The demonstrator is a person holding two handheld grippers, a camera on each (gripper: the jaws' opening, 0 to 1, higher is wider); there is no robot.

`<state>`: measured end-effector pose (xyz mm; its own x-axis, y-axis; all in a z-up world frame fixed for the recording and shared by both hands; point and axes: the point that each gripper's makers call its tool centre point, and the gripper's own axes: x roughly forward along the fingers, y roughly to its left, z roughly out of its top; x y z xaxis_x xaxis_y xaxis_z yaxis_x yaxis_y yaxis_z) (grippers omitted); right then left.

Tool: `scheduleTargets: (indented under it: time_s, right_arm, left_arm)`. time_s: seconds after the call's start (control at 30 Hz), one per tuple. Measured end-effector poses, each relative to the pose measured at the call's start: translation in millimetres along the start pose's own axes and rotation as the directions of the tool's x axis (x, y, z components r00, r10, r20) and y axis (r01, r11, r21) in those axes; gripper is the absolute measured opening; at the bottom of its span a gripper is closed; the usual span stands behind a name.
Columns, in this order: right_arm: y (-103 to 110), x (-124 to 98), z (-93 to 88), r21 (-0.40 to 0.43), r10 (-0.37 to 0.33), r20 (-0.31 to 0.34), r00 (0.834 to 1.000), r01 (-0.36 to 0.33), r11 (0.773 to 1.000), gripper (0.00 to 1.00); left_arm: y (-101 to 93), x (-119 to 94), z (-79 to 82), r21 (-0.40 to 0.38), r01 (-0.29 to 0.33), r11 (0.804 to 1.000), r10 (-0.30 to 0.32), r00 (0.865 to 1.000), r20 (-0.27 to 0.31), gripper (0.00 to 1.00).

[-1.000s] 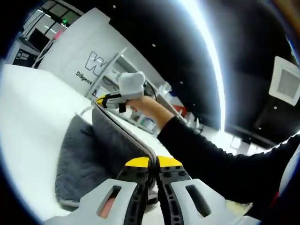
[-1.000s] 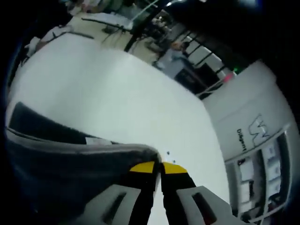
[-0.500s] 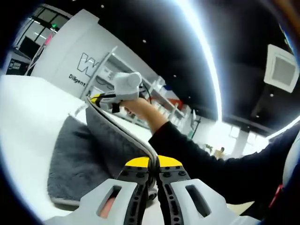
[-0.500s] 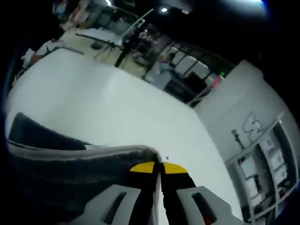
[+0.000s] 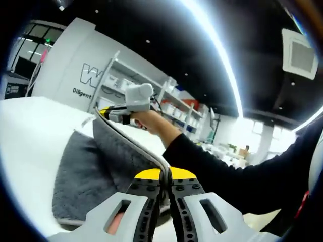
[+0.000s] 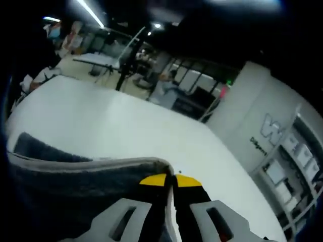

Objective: Open the folded towel by lifting each exposed corner and separating the folded layers until the towel lies flat within the target outline without major curled edges

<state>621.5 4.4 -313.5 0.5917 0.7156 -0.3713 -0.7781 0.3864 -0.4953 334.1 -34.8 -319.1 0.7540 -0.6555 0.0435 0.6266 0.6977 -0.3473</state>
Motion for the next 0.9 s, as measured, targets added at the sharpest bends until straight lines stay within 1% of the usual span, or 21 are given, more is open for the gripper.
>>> scheduleTargets:
  time_s: [0.03,0.1,0.13,0.27,0.37,0.43,0.5,0.67,0.7,0.77,0.9]
  right_arm:
    - [-1.3,-1.0,-0.7,0.001,-0.002,0.001,1.0,0.002,1.0,0.0]
    - [-5.0,-3.4,-5.3,0.006,-0.008,-0.005,1.0,0.008,1.0,0.0]
    - [-6.0,-4.2,-6.4,0.007,-0.009,-0.006,1.0,0.009,1.0,0.0]
    - [-7.6,-5.6,-3.7,0.024,-0.01,0.02,1.0,0.01,1.0,0.0]
    - [-3.8,-5.7,-2.3,0.013,-0.011,0.012,1.0,0.011,1.0,0.0]
    - [-3.9,-7.8,-1.0,0.024,-0.012,0.008,1.0,0.012,1.0,0.0]
    - [-7.1,-13.2,-3.1,0.033,-0.02,-0.015,1.0,0.021,0.999,0.0]
    - [-17.3,-29.7,2.2,0.053,-0.044,0.002,0.999,0.044,0.998,0.0]
    - [-21.6,-31.4,4.1,0.056,-0.048,0.004,0.999,0.047,0.997,0.0]
    - [-23.4,-33.8,4.1,0.064,-0.054,0.003,0.999,0.053,0.997,0.0]
    - [-23.4,-35.8,0.5,0.074,-0.059,-0.024,0.998,0.06,0.995,0.0]
  left_arm:
    - [0.7,0.2,3.2,-0.006,-0.006,1.0,0.006,1.0,0.019,0.03]
    - [2.2,0.6,5.5,0.016,-0.03,0.999,0.029,0.999,0.026,0.03]
    - [1.9,0.8,5.5,0.015,-0.034,0.999,0.034,0.999,0.029,0.03]
    - [-1.0,4.1,1.8,0.018,-0.035,0.999,0.035,0.999,0.02,0.03]
    - [-5.7,6.1,2.2,0.024,-0.028,0.999,0.027,0.999,0.02,0.03]
    - [-10.6,7.5,3.5,0.03,-0.017,0.999,0.016,1.0,0.021,0.03]
    - [-13.4,8.8,4.7,0.039,-0.013,0.999,0.012,1.0,0.021,0.03]
    - [-22.7,12.0,4.5,0.059,0.003,0.998,-0.004,1.0,0.015,0.03]
    - [-23.1,12.2,4.4,0.06,0.004,0.998,-0.005,1.0,0.015,0.03]
    - [-25.9,14.5,3.1,0.069,0.009,0.998,-0.01,1.0,0.012,0.03]
    - [-30.2,19.9,-0.8,0.086,0.013,0.996,-0.013,1.0,0.001,0.03]
